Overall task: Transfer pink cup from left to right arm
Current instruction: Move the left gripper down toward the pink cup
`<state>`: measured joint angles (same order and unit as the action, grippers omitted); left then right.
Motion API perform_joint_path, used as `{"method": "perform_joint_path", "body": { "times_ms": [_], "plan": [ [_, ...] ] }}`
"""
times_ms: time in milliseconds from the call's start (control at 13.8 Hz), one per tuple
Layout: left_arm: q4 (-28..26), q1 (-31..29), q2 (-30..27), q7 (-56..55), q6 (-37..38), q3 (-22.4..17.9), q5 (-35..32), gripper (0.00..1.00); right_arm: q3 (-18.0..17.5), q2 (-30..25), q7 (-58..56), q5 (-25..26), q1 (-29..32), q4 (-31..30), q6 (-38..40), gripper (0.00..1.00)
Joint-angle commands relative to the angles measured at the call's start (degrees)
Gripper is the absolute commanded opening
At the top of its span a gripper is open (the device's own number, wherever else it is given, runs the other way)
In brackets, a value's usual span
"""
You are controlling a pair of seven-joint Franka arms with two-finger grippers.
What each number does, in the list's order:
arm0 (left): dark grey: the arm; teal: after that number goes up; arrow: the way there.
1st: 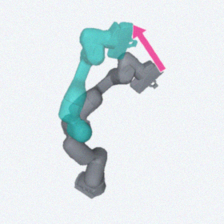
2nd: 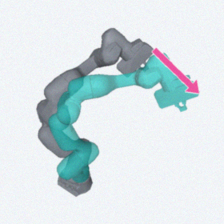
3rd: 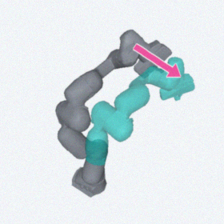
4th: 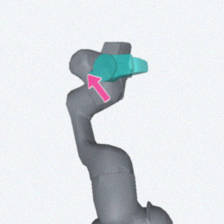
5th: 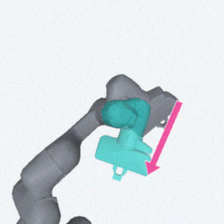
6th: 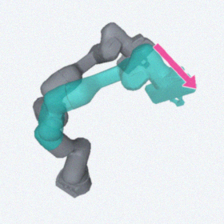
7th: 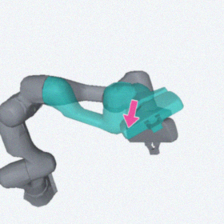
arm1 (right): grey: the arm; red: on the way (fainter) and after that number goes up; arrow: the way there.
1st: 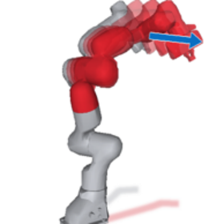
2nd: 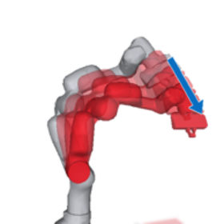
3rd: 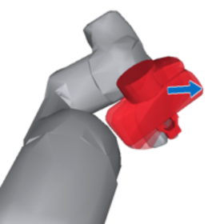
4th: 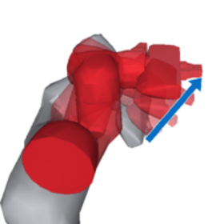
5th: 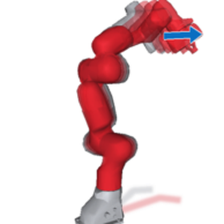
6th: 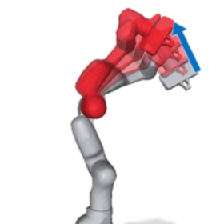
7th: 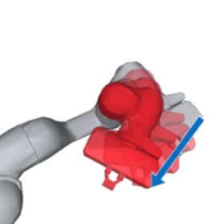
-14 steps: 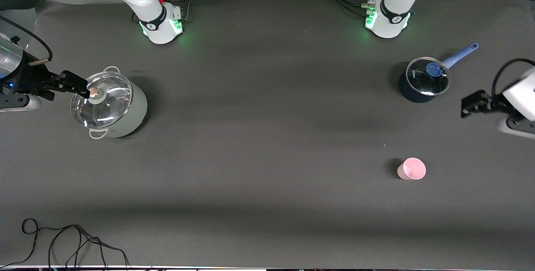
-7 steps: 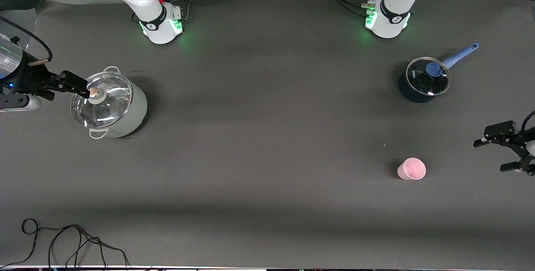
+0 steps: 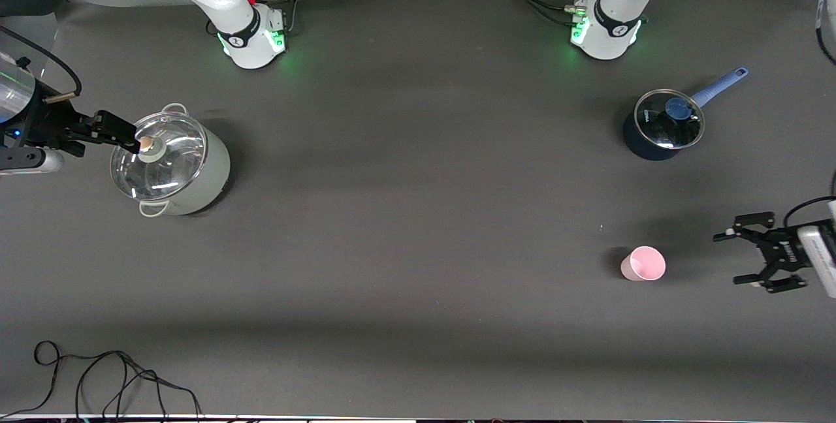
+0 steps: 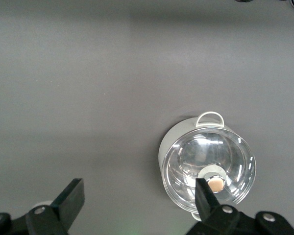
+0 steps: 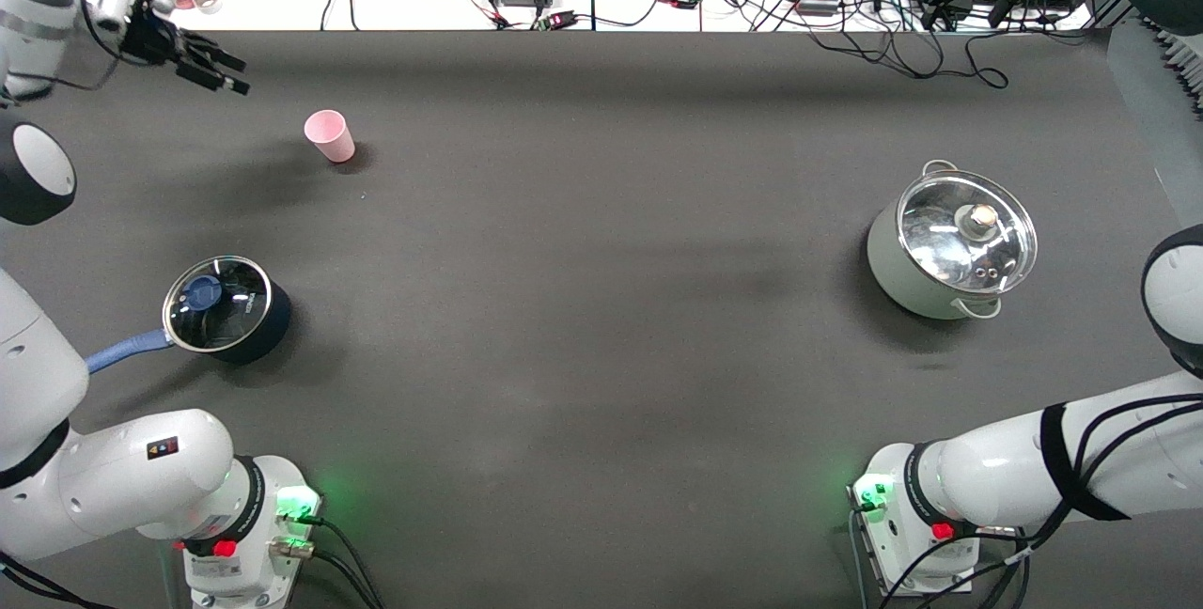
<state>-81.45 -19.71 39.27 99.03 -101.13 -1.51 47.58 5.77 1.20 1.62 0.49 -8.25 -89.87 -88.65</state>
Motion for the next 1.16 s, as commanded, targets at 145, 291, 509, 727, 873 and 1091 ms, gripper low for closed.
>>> {"method": "perform_joint_path", "body": {
  "times_ms": [145,291,509,727,873,1091],
  "plan": [
    [-7.13,-4.90,5.80,27.49,0.67,0.63,15.41,1.00,0.21,0.12,0.31,-0.93,-0.28,0.66,0.85,1.00],
    [-8.19,-5.60,8.01,34.10,1.19,0.63,18.32,1.00,0.21,0.12,0.31,-0.93,-0.28,0.66,0.93,1.00],
    [-9.16,-6.66,10.38,37.98,1.72,0.81,19.90,1.00,0.21,0.03,0.31,-0.93,-0.28,0.66,0.93,1.00],
    [-11.79,-6.22,12.14,43.60,1.02,2.30,23.95,0.99,0.21,0.03,0.31,-0.93,-0.28,0.66,0.93,1.00],
    [-13.02,-5.70,12.23,44.06,0.50,2.48,25.01,0.99,0.30,0.03,0.31,-0.93,-0.28,0.66,0.93,1.00],
    [-13.47,-4.29,13.20,46.25,-0.03,2.74,28.34,0.99,0.30,0.03,0.31,-0.93,-0.28,0.66,0.93,1.00]
  ]
}}
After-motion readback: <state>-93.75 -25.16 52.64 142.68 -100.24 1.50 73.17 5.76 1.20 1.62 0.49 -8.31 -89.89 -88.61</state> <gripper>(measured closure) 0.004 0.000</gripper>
